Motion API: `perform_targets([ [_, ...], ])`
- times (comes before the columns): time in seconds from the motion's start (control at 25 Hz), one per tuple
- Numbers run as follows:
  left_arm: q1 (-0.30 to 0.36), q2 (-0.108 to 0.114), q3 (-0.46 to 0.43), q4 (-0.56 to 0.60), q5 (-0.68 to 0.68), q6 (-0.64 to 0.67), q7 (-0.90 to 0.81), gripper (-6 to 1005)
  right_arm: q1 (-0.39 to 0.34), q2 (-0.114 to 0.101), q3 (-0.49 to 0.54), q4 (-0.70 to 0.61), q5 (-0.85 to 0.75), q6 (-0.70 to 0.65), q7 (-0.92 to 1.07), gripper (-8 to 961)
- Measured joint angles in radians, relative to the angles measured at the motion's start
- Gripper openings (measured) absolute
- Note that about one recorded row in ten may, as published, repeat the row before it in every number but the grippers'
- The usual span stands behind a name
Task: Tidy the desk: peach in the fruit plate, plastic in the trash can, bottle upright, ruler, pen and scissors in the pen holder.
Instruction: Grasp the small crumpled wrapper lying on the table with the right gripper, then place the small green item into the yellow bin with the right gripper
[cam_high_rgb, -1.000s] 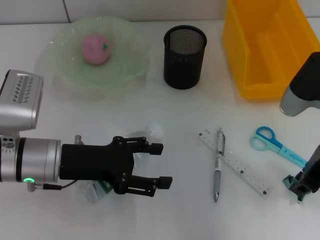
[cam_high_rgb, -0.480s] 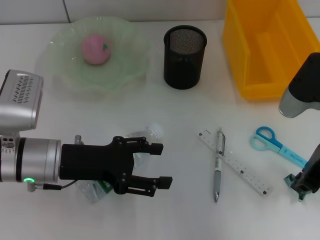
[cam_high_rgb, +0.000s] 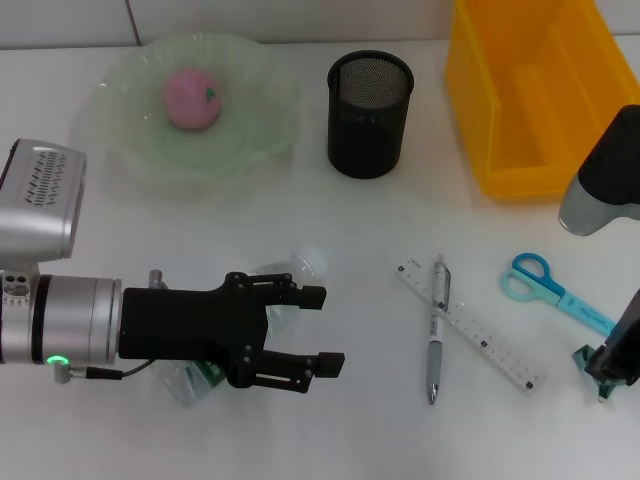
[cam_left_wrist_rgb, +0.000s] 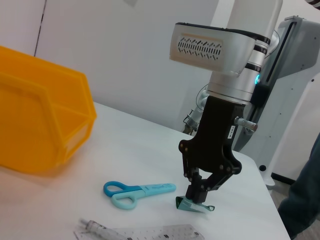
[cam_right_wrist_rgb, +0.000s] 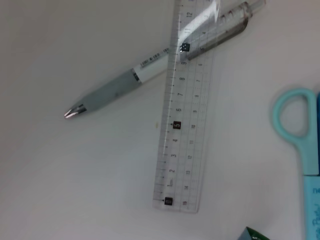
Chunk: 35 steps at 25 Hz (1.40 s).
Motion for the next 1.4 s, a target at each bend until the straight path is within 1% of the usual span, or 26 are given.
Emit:
perform_targets([
  [0.32, 0.003, 0.0, 0.001, 0.0, 0.0, 0.0, 0.0, 811, 0.0, 0.0, -0.003, 0.0, -0.002, 0.0, -0.001, 53],
  [0.56, 0.003, 0.0, 0.002, 0.0, 0.0, 0.0, 0.0, 810, -0.001, 0.0, -0.008, -0.005, -0.003, 0.0, -0.002, -3],
  [0.68, 0.003, 0.0, 0.002, 0.0, 0.0, 0.0, 0.0, 809, -0.002, 0.0, -0.009, -0.012, -0.003, -0.002, -0.002, -2],
  [0.84, 0.002, 0.0, 0.002, 0.0, 0.0, 0.0, 0.0, 808, -0.018, 0.001, -0.003, -0.058, -0.001, -0.006, -0.009, 2],
  [1.0, 0.001, 0.0, 0.0, 0.0, 0.0, 0.0, 0.0, 808, -0.041, 0.003, 0.009, -0.14, 0.022, -0.021, -0.022, 7],
  [1.12, 0.001, 0.0, 0.0, 0.0, 0.0, 0.0, 0.0, 807, -0.044, 0.003, 0.022, -0.157, 0.023, -0.023, -0.023, 11],
  [1.28, 0.001, 0.0, 0.0, 0.0, 0.0, 0.0, 0.0, 806, -0.052, 0.001, 0.079, -0.198, 0.05, -0.018, -0.039, 16],
  [1.32, 0.001, 0.0, 0.0, 0.0, 0.0, 0.0, 0.0, 806, -0.052, 0.001, 0.079, -0.198, 0.05, -0.018, -0.039, 17],
  [1.4, 0.001, 0.0, 0.0, 0.0, 0.0, 0.0, 0.0, 805, -0.053, -0.002, 0.147, -0.227, 0.1, -0.019, -0.053, 20],
])
